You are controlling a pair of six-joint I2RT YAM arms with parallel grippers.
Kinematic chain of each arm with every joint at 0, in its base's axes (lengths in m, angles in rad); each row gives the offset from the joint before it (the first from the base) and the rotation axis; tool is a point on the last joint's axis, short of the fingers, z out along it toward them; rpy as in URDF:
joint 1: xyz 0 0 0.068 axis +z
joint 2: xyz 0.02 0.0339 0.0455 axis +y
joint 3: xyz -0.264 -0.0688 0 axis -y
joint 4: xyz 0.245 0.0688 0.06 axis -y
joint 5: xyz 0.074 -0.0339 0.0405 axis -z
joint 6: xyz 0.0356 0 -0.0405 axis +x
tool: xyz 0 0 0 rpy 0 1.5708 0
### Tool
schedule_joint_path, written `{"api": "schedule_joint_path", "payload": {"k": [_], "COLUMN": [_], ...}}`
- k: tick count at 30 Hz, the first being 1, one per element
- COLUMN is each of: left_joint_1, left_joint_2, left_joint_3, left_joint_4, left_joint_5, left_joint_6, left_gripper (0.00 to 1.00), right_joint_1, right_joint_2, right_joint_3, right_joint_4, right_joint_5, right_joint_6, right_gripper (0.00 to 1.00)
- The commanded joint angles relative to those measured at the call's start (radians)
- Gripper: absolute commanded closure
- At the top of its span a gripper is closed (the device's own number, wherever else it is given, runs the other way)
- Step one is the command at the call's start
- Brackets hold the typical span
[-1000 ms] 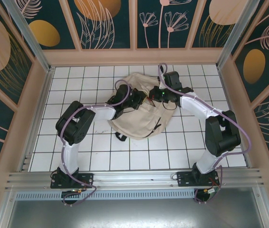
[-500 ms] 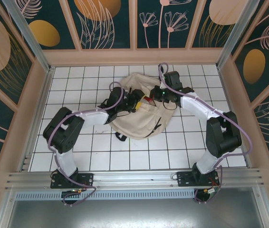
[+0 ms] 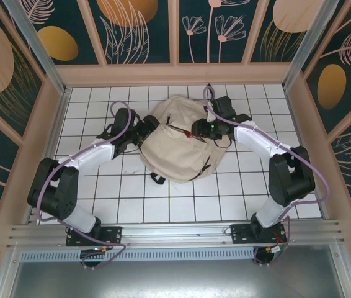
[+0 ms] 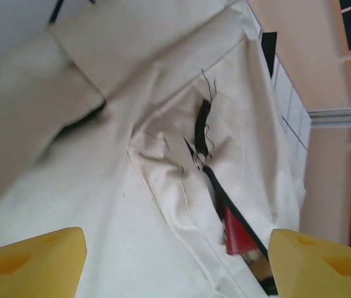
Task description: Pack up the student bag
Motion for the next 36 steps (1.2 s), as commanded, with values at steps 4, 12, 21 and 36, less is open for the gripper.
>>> {"api": "schedule_joint_path", "payload": {"k": [4, 12, 21, 36], "left_joint_1": [0.039, 0.057, 0.054, -0.137], "left_joint_2": [0.094, 0.200, 0.224, 0.160], "left_joint_3": [0.147, 0.193, 0.113, -0.100], "left_joint_4": [-0.149, -0.185, -0.166, -0.002], "left_joint_5": [-0.086, -0.095, 0.085, 0.199], "left_joint_6": [0.226, 0.285, 0.327, 0.186], "left_gripper": [0.28, 0.39, 0.65, 0.72], "right_joint_1": [0.142, 0.280, 0.239, 0.168], "right_joint_2": [0.040, 0.203, 0.294, 0.248], "right_joint_3": [0.134, 0.212, 0.266, 0.181], "right_joint_4": [-0.052, -0.100, -0.152, -0.067], "right_joint_5": [0.190, 0.365, 0.501, 0.915], "right_joint_6": [0.036, 0.048, 0.050, 0.106], "right_gripper": [0.64, 0.91, 0.95, 0.99]}}
